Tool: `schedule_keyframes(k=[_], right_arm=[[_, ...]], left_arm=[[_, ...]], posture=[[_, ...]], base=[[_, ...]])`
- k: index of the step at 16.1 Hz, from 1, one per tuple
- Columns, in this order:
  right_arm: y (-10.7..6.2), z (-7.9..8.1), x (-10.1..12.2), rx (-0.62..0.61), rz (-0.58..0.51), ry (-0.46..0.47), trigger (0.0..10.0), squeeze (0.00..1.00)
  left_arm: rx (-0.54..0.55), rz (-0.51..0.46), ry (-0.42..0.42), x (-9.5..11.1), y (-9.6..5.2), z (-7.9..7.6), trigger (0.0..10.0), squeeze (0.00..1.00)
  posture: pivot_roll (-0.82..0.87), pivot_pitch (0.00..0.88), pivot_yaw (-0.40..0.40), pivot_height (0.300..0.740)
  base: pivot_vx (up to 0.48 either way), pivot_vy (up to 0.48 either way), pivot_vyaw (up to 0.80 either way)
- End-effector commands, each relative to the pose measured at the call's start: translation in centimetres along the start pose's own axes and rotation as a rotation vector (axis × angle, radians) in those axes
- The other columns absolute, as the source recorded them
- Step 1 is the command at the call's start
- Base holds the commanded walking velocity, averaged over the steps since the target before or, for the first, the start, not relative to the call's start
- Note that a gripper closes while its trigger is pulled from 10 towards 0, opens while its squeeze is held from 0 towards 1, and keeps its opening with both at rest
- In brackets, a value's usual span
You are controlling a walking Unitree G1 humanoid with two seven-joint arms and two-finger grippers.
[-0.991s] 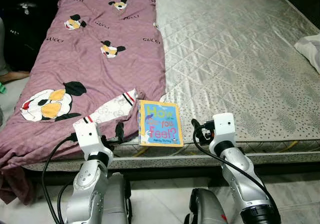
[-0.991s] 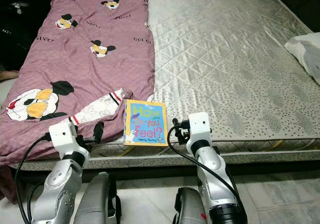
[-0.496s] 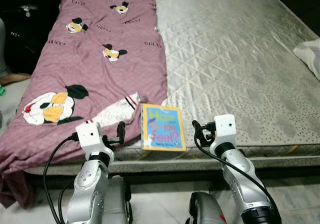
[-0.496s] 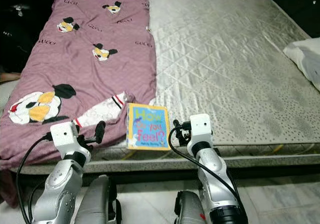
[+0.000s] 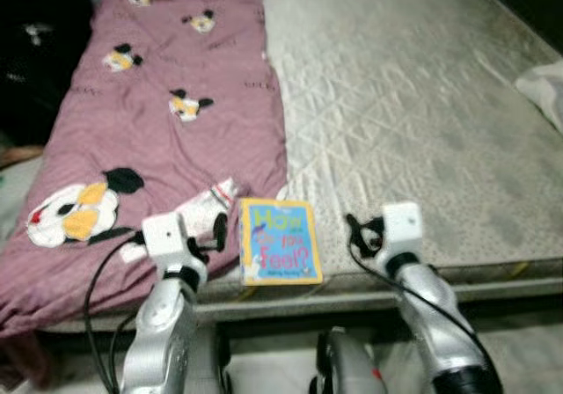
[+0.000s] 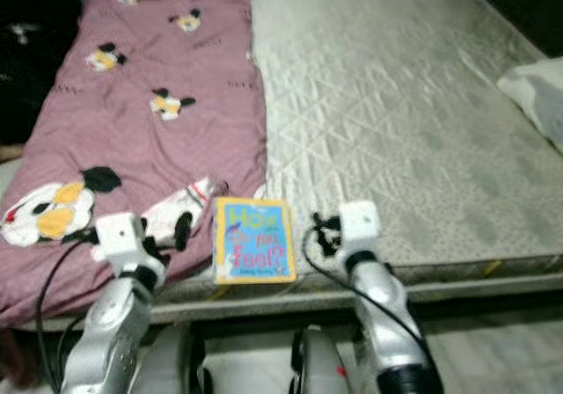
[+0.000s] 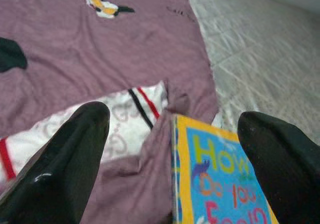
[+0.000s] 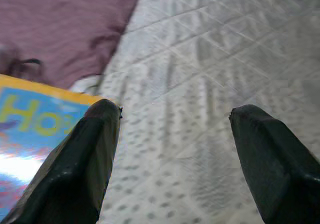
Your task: Clean up the room
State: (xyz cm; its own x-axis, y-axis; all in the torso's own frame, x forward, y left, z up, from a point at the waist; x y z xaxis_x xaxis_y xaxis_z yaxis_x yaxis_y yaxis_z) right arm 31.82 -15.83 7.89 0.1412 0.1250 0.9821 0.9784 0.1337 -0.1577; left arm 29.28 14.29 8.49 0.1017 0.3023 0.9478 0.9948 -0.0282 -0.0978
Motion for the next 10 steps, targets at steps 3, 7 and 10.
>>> schedule_keyframes(k=[3,7,10], right_arm=[[0.14,0.43,0.14,0.005,-0.006,0.003,10.0,0.00],[0.06,0.61,0.03,0.015,-0.006,0.004,10.0,0.00],[0.01,0.65,0.05,0.020,-0.011,0.011,10.0,0.00]], left_arm=[[0.035,0.019,-0.004,-0.48,-0.24,0.45,10.0,0.00],[0.034,0.022,-0.009,-0.57,-0.24,0.42,10.0,0.00],[0.042,0.025,-0.009,-0.65,-0.23,0.48,10.0,0.00]], posture=[[0.00,0.177,-0.025,0.625],[0.00,0.177,-0.024,0.625],[0.00,0.180,-0.026,0.595]], base=[[0.000,0.000,0.00],[0.000,0.000,0.00],[0.000,0.000,0.00]])
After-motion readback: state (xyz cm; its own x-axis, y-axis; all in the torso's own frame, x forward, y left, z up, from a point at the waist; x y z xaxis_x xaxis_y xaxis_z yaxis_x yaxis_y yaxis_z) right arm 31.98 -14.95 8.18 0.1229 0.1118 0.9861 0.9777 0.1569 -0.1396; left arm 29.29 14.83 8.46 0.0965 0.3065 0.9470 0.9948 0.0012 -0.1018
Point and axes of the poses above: a point about 5 cm out from each wrist's last joint towards the gripper, its own y axis pointing out of the wrist towards the gripper, its own x axis along the axis of the wrist's last joint, z = x × y, the point moved 2 cm from there along y, pointing out of the wrist towards the gripper, and after that the axes turned 2 degrees about -y, right-handed, at the moved point
